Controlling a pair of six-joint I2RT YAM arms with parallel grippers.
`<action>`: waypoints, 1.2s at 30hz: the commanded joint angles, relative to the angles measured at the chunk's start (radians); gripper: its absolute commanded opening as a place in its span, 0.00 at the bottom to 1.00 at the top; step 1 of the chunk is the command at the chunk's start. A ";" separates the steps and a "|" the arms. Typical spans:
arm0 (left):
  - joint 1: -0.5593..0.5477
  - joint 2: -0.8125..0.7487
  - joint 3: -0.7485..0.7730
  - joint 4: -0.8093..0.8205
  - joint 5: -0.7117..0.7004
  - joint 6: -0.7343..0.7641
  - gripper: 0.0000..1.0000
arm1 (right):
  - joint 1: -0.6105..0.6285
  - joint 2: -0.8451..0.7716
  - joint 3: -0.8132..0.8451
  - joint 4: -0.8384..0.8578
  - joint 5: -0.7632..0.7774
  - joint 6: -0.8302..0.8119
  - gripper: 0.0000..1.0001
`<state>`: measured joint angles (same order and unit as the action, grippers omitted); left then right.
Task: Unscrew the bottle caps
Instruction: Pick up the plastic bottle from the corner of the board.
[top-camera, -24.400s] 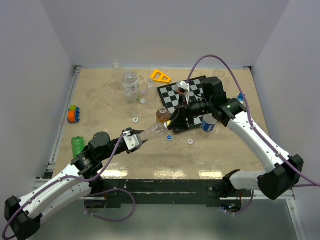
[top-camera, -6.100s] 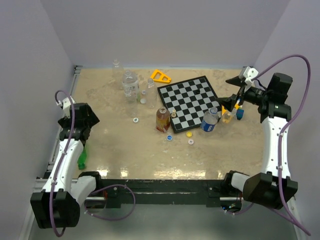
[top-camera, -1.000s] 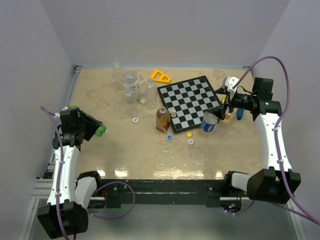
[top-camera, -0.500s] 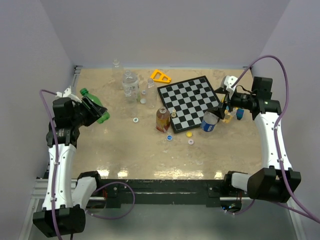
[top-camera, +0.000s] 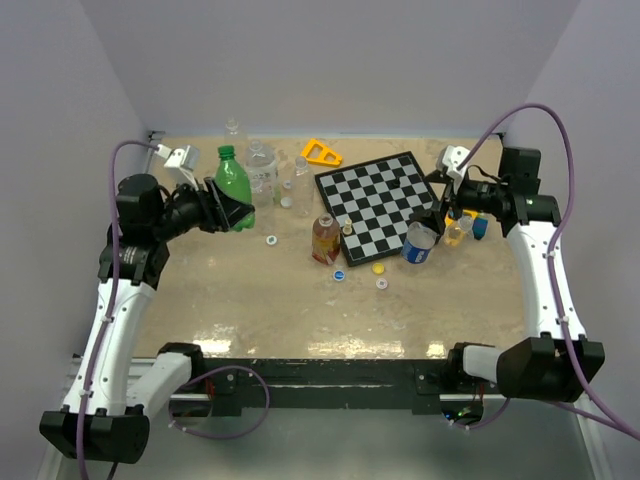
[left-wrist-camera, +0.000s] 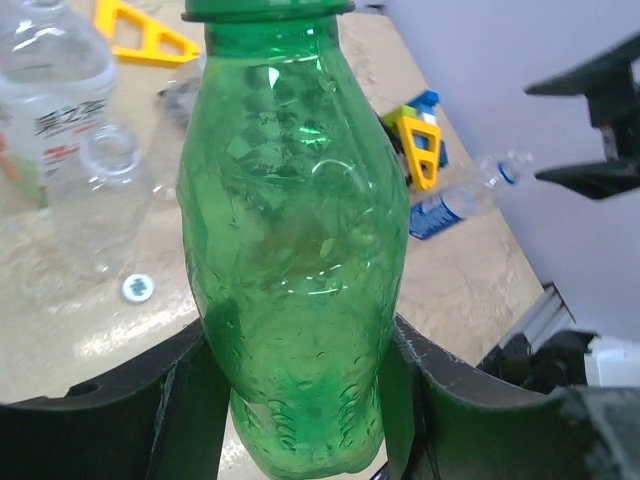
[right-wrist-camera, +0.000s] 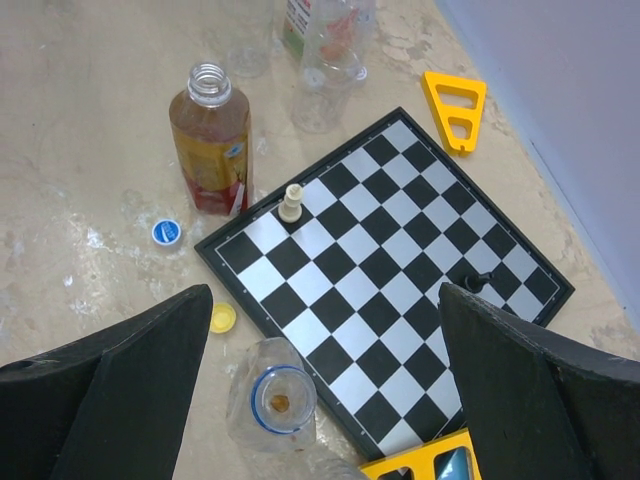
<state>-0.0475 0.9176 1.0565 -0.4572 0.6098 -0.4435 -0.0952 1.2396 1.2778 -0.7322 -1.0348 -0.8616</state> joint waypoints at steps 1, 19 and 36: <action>-0.072 -0.008 0.039 0.152 0.122 0.080 0.00 | 0.022 -0.011 0.058 0.025 0.018 0.047 0.98; -0.271 -0.048 -0.096 0.406 0.197 0.186 0.00 | 0.037 0.026 0.158 -0.176 0.004 -0.074 0.98; -0.520 0.061 -0.128 0.442 0.054 0.347 0.00 | 0.064 0.037 0.242 -0.317 -0.041 -0.136 0.98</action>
<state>-0.5335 0.9684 0.9379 -0.0753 0.7017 -0.1810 -0.0494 1.2736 1.4578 -0.9970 -1.0294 -0.9749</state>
